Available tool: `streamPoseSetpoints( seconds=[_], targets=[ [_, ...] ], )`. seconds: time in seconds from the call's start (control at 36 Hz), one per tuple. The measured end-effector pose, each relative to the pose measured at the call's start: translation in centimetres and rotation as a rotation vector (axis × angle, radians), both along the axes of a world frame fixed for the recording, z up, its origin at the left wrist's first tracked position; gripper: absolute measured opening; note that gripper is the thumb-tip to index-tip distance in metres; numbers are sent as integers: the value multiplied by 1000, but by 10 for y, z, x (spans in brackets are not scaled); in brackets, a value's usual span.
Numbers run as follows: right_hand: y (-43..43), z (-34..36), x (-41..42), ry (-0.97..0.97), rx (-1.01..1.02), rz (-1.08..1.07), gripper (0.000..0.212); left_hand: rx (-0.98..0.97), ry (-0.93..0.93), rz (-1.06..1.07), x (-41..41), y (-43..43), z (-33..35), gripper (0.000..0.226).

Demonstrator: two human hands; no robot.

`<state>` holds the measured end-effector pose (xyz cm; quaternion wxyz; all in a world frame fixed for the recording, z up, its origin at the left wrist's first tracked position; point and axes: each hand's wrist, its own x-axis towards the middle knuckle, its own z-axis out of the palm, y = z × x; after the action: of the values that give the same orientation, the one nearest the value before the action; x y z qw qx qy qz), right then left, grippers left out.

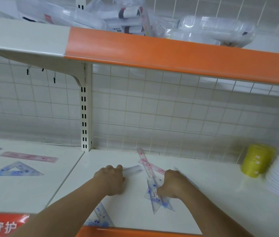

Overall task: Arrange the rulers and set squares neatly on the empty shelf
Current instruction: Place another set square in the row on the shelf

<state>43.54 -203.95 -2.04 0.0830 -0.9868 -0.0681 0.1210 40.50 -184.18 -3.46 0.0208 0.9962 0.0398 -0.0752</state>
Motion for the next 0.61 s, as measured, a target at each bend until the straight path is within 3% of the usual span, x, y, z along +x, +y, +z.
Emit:
streamPoseSetpoints(
  seconds=[0.22, 0.39, 0.5, 0.61],
  targets=[
    [2, 3, -1, -93, -46, 106, 21, 17, -69, -17, -1, -1, 5, 36],
    [-2, 8, 2, -159, 1, 154, 34, 71, -95, -26, -4, 0, 6, 30],
    [-6, 10, 1, -210, -12, 224, 22, 9, -96, -10, -9, 1, 6, 23],
    [-12, 8, -2, -242, -24, 254, 38, 26, -136, 37, -16, 0, 11, 33]
  ],
)
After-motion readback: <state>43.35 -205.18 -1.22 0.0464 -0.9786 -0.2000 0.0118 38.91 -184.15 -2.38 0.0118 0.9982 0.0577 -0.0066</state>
